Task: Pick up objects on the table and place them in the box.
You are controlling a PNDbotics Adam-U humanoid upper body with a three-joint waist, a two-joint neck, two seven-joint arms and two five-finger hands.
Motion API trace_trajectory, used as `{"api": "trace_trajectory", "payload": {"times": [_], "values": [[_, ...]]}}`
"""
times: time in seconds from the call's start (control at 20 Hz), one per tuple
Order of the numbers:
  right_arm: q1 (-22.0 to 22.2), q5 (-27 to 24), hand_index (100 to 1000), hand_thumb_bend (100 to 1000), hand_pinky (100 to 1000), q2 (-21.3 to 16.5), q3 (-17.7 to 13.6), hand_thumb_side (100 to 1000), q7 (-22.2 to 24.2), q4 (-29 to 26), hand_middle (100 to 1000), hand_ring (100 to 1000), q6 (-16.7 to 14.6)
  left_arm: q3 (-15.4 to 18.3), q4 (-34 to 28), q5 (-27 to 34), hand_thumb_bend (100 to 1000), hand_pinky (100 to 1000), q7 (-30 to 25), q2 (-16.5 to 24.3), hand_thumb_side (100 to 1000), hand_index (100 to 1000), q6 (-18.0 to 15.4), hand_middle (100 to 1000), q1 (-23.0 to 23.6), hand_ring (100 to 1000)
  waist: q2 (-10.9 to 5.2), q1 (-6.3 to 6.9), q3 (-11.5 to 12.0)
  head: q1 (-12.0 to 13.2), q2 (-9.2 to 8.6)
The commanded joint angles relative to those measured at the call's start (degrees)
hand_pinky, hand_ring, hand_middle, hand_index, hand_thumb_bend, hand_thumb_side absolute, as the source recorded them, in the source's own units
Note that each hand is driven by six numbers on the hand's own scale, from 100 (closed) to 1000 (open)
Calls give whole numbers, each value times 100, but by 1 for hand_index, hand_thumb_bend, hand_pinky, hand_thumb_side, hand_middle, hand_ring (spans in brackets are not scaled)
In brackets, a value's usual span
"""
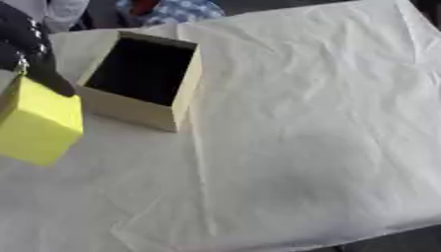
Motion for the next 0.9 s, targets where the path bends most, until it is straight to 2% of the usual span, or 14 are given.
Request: {"api": "trace_trajectory", "payload": {"times": [0.05,0.45,0.5,0.55,0.6,0.9], "values": [[-49,-7,694,100,595,-177,-38,887,6,-85,505,674,-28,75,577,-106,100,634,-197,-235,244,511,-168,455,-370,577,-60,-16,-19,56,-131],[-147,-34,694,100,595,-144,-16,888,42,-85,503,674,-42,217,2363,-1114,100,629,276,-1010,247,513,-562,460,-1169,577,93,-20,-125,187,-369],[-162,-38,694,100,595,-139,-12,889,47,-85,503,674,-42,251,2548,-1236,100,626,361,-1093,247,514,-607,461,-1247,576,113,-21,-136,197,-398],[-180,-43,694,100,594,-133,-7,889,53,-85,503,674,-44,292,2734,-1381,100,628,459,-1175,207,516,-651,463,-1332,576,136,-23,-146,206,-432],[-195,-47,694,100,594,-127,-4,889,59,-85,503,674,-46,326,2903,-1537,100,629,565,-1251,228,517,-701,464,-1406,575,156,-26,-155,213,-459],[-258,-73,693,100,593,-80,11,890,93,-85,501,674,-54,479,3743,-2466,100,634,1195,-1624,225,521,-957,468,-1669,576,265,-38,-211,259,-574]]}}
